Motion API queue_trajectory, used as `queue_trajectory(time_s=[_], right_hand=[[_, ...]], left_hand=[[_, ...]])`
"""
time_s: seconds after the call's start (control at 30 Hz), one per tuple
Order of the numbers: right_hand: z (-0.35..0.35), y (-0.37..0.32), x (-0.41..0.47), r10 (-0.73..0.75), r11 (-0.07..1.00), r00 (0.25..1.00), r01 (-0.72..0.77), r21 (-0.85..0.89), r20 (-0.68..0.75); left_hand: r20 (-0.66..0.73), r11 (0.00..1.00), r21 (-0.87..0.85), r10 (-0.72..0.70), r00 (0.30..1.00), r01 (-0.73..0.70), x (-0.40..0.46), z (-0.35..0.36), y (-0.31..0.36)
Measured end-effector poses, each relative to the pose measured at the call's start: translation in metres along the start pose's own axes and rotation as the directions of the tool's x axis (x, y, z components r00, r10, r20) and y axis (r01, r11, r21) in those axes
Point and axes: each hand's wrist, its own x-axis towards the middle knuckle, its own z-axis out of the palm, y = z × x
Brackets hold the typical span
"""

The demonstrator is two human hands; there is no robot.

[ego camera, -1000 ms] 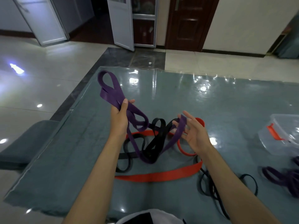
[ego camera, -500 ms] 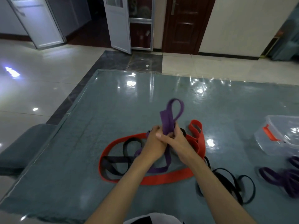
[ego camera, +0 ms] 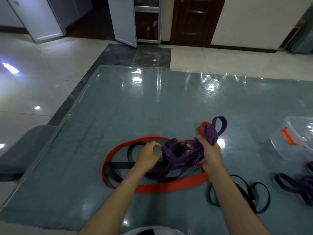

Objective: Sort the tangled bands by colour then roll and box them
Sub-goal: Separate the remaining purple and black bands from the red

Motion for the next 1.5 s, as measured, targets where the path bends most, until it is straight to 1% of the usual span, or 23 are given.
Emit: queue_trajectory(time_s=[0.07, 0.1, 0.13, 0.17, 0.2, 0.3, 0.37, 0.47, 0.5, 0.6, 0.7, 0.77, 0.8, 0.83, 0.9, 0.97, 1.03, 1.13, 1.23, 1.27, 1.33, 1.4, 1.5], right_hand=[[-0.001, -0.002, 0.005, 0.040, 0.999, 0.998, -0.040, 0.007, 0.050], [-0.002, -0.005, 0.007, 0.059, 0.998, 0.995, -0.062, 0.031, 0.078], [-0.002, -0.006, 0.009, 0.075, 0.994, 0.992, -0.082, 0.067, 0.100], [-0.003, -0.007, 0.013, 0.087, 0.990, 0.989, -0.099, 0.101, 0.116], [-0.004, -0.008, 0.016, 0.088, 0.987, 0.988, -0.104, 0.122, 0.128], [-0.005, -0.006, 0.025, 0.084, 0.986, 0.981, -0.108, 0.130, 0.175], [-0.004, -0.004, 0.030, 0.097, 0.982, 0.980, -0.123, 0.146, 0.176], [-0.001, -0.003, 0.041, 0.088, 0.977, 0.989, -0.109, 0.182, 0.119], [-0.001, -0.004, 0.045, 0.069, 0.976, 0.992, -0.089, 0.199, 0.106], [-0.002, -0.007, 0.053, 0.068, 0.958, 0.996, -0.080, 0.275, 0.053], [-0.007, -0.005, 0.061, 0.104, 0.916, 0.994, -0.080, 0.393, -0.041], [-0.006, -0.001, 0.063, 0.118, 0.889, 0.984, -0.044, 0.455, -0.135], [-0.004, 0.002, 0.062, 0.108, 0.884, 0.973, 0.001, 0.467, -0.206], [-0.003, 0.005, 0.062, 0.087, 0.891, 0.955, 0.054, 0.452, -0.285], [-0.001, 0.010, 0.060, 0.028, 0.924, 0.912, 0.132, 0.358, -0.409], [-0.001, 0.014, 0.056, -0.013, 0.949, 0.892, 0.154, 0.277, -0.452], [-0.001, 0.016, 0.053, -0.022, 0.958, 0.885, 0.151, 0.242, -0.464], [-0.002, 0.017, 0.049, -0.057, 0.965, 0.884, 0.167, 0.202, -0.463], [-0.005, 0.016, 0.043, -0.072, 0.966, 0.889, 0.175, 0.190, -0.451], [-0.006, 0.015, 0.041, -0.083, 0.966, 0.891, 0.182, 0.185, -0.447], [-0.009, 0.014, 0.038, -0.113, 0.964, 0.892, 0.205, 0.168, -0.438], [-0.012, 0.013, 0.035, -0.136, 0.961, 0.891, 0.225, 0.161, -0.434], [-0.017, 0.014, 0.031, -0.150, 0.958, 0.889, 0.238, 0.158, -0.433]], left_hand=[[0.119, 0.991, 0.090, -0.105, 0.987, 0.094, 0.014, 0.007, -0.010], [0.202, 0.985, 0.107, -0.156, 0.967, 0.136, 0.020, 0.010, -0.011], [0.287, 0.982, 0.097, -0.184, 0.940, 0.163, 0.024, 0.013, -0.011], [0.356, 0.983, 0.065, -0.184, 0.916, 0.172, 0.027, 0.017, -0.009], [0.394, 0.986, 0.017, -0.159, 0.905, 0.166, 0.031, 0.021, -0.007], [0.409, 0.981, -0.107, -0.103, 0.907, 0.160, 0.039, 0.036, -0.004], [0.378, 0.985, -0.081, -0.112, 0.919, 0.153, 0.046, 0.041, -0.003], [0.248, 0.984, 0.119, -0.157, 0.956, 0.131, 0.057, 0.041, -0.014], [0.232, 0.980, 0.141, -0.173, 0.957, 0.143, 0.060, 0.039, -0.018], [0.266, 0.977, 0.159, -0.183, 0.946, 0.144, 0.067, 0.029, -0.024], [0.293, 0.972, 0.231, -0.119, 0.949, 0.050, 0.073, 0.015, -0.021], [0.286, 0.974, 0.228, -0.069, 0.956, 0.002, 0.074, 0.003, -0.019], [0.285, 0.977, 0.215, -0.048, 0.957, -0.015, 0.073, -0.004, -0.020], [0.284, 0.978, 0.206, -0.024, 0.958, -0.037, 0.072, -0.009, -0.020], [0.302, 0.974, 0.195, 0.052, 0.952, -0.115, 0.066, -0.017, -0.022], [0.333, 0.969, 0.129, 0.160, 0.929, -0.212, 0.059, -0.022, -0.024], [0.294, 0.952, 0.090, 0.257, 0.921, -0.294, 0.054, -0.024, -0.026], [0.117, 0.934, 0.053, 0.345, 0.931, -0.353, 0.045, -0.024, -0.030], [-0.116, 0.947, 0.003, 0.319, 0.941, -0.321, 0.037, -0.025, -0.029], [-0.164, 0.950, -0.012, 0.307, 0.937, -0.313, 0.035, -0.027, -0.028], [-0.203, 0.961, -0.023, 0.267, 0.942, -0.277, 0.031, -0.034, -0.023], [-0.245, 0.971, 0.016, 0.237, 0.940, -0.240, 0.028, -0.044, -0.018], [-0.332, 0.952, 0.179, 0.294, 0.896, -0.246, 0.021, -0.061, -0.011]])
